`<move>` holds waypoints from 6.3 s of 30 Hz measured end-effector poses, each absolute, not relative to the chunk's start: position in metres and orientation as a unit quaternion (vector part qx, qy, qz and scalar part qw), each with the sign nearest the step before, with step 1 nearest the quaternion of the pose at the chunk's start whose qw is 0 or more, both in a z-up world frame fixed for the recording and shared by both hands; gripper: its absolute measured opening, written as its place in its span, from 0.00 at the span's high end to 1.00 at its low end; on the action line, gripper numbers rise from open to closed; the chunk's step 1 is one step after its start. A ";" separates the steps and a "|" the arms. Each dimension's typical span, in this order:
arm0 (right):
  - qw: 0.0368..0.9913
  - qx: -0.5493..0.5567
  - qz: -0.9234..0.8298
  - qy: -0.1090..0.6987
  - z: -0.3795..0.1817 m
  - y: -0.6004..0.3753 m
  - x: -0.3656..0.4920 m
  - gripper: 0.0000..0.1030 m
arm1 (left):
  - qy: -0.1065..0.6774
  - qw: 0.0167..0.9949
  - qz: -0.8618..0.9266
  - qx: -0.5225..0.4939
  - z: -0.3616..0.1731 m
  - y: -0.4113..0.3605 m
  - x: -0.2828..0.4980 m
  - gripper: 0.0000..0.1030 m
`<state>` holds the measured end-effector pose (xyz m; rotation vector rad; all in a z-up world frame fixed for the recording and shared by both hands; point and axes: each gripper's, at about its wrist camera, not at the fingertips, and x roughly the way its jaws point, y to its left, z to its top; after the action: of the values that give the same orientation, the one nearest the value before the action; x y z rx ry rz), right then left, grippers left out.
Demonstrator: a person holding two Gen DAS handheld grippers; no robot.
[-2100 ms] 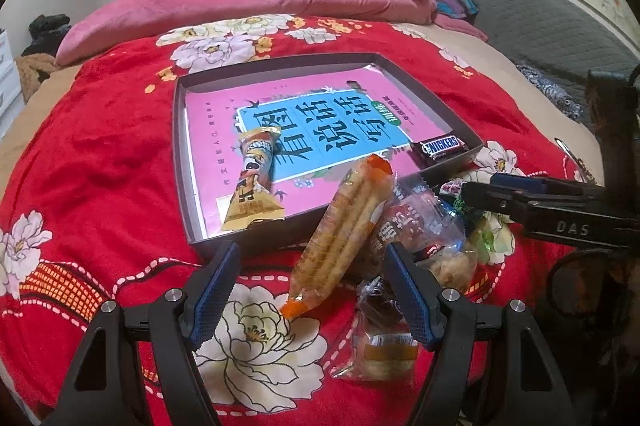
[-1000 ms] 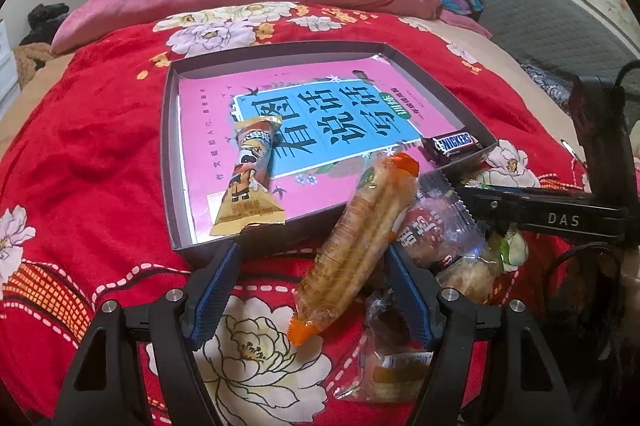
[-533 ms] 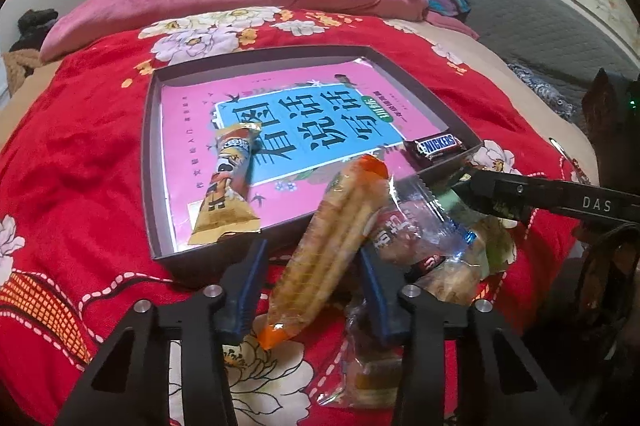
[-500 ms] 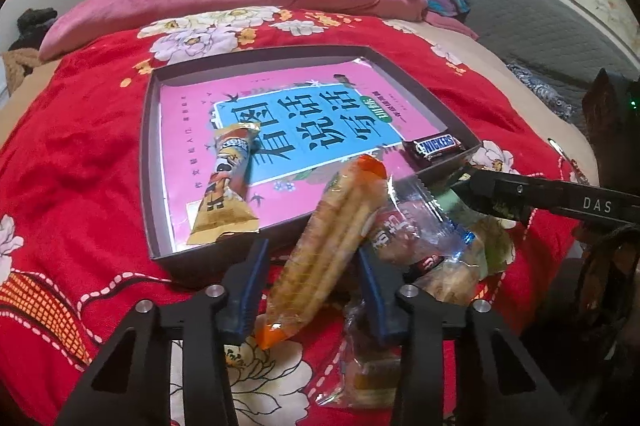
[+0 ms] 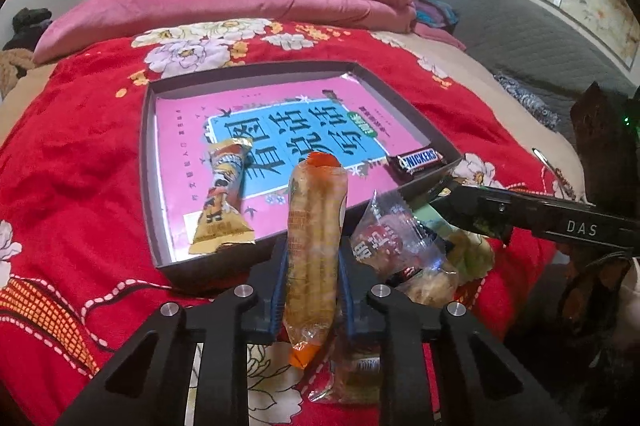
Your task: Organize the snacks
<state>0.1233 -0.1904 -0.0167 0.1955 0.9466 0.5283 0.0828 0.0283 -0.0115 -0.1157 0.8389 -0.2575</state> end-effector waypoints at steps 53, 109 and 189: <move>0.872 0.129 0.235 0.409 0.000 -0.200 0.147 0.64 | 0.363 0.926 -0.043 -0.099 -0.009 0.082 0.114 0.78; 0.871 0.038 0.239 0.427 -0.030 -0.147 0.183 0.64 | 0.389 0.903 -0.089 -0.157 -0.035 0.078 0.148 0.78; 0.874 0.038 0.234 0.424 -0.027 -0.155 0.178 0.57 | 0.384 0.898 -0.066 -0.205 -0.032 0.101 0.145 0.52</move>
<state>0.1782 -0.1551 -0.0269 0.0797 0.8850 0.4895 0.1446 0.1010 -0.0325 -0.4235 0.7954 -0.1377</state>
